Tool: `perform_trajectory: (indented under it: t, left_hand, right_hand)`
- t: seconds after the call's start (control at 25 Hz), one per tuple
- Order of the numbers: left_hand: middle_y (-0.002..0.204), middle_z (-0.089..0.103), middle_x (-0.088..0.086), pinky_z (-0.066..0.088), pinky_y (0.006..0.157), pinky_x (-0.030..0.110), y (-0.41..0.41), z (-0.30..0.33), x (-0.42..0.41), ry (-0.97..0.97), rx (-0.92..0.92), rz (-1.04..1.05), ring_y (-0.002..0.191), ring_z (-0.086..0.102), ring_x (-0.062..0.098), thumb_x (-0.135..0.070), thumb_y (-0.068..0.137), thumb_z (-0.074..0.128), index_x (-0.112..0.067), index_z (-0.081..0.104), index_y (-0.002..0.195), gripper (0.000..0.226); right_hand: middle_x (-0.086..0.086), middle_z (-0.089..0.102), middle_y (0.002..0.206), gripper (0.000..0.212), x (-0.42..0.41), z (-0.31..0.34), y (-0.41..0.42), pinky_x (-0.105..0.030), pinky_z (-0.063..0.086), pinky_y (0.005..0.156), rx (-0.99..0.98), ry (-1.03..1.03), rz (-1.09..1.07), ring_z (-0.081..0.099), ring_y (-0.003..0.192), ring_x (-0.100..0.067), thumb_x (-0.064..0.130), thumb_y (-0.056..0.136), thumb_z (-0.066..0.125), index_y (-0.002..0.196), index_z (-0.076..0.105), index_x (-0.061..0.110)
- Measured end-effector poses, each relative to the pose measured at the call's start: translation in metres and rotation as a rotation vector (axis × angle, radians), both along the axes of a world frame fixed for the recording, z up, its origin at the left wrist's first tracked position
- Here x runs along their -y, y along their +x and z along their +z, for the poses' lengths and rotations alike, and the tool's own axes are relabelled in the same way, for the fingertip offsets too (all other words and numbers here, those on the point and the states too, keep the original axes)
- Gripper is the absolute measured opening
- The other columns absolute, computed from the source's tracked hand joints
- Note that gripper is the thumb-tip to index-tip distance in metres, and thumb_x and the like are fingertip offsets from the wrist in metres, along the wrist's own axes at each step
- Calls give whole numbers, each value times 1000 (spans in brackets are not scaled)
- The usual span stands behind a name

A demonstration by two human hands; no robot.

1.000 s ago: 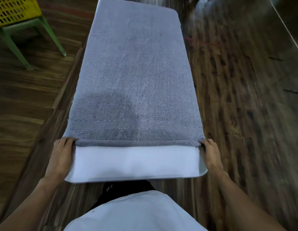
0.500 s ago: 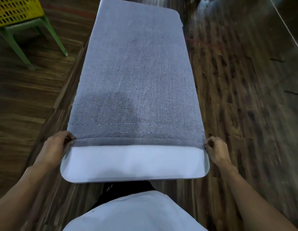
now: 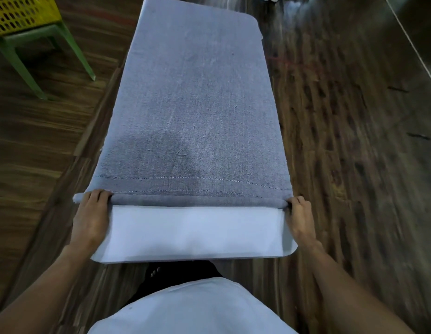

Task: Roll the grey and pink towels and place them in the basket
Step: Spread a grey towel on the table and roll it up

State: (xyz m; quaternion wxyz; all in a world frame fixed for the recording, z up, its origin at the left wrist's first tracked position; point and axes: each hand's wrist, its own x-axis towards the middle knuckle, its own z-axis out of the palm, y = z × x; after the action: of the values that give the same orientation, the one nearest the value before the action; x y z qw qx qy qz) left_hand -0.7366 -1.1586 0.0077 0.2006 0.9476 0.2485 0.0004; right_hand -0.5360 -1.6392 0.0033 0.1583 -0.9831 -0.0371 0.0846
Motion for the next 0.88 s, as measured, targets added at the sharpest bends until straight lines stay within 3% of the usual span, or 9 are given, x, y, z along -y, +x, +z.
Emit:
perform_trajectory:
  t: [0.2,0.32,0.44,0.52,0.6,0.76,0.88]
  left_hand:
    - [109,62,14,46,84,46,-13,-4,-28,-17,-42,-138,100,53,32,11,81,57,-3,66,110,33]
    - [97,69,10,47,76,36,-19,5,-38,-107,-68,-257,89,64,30,10,76,65,-4,71,100,29]
    - [90,70,6,46,73,18,-1,14,-47,-222,-32,-120,80,65,26,3,78,73,-7,70,94,19]
    - [84,66,10,46,72,27,12,14,-49,-159,45,-84,74,62,29,5,71,79,-8,71,83,19]
    - [82,63,14,47,72,40,12,7,-42,13,101,-159,74,58,34,8,68,79,-6,73,81,20]
    - [115,53,19,47,86,56,-17,-11,-5,63,93,-67,106,44,37,6,84,61,1,62,115,31]
    - [126,50,16,46,90,57,-11,-8,4,-19,50,-23,118,41,34,-1,91,54,-1,55,125,34]
  right_hand:
    - [-5,62,109,32,16,-1,-1,-38,50,86,-99,-10,34,56,100,-22,5,94,41,111,67,13]
    - [-4,68,102,24,25,12,-1,-37,50,81,-131,-22,118,62,93,-23,2,90,52,102,70,10]
    - [-4,65,95,19,17,16,17,-32,46,80,-83,47,-21,61,96,-27,-5,83,61,86,67,13]
    - [-9,58,98,21,6,14,20,-32,44,79,-4,-38,-34,53,97,-31,-5,84,62,79,67,16]
    - [-12,56,103,17,-3,9,9,-41,46,80,63,-159,-10,47,96,-32,0,87,61,91,71,13]
    - [-14,60,111,26,-5,-1,-21,-49,47,91,119,-107,45,49,103,-35,3,83,65,109,64,5]
    - [-11,60,116,24,-9,0,-11,-47,48,89,76,-109,24,48,108,-33,8,90,61,114,63,7]
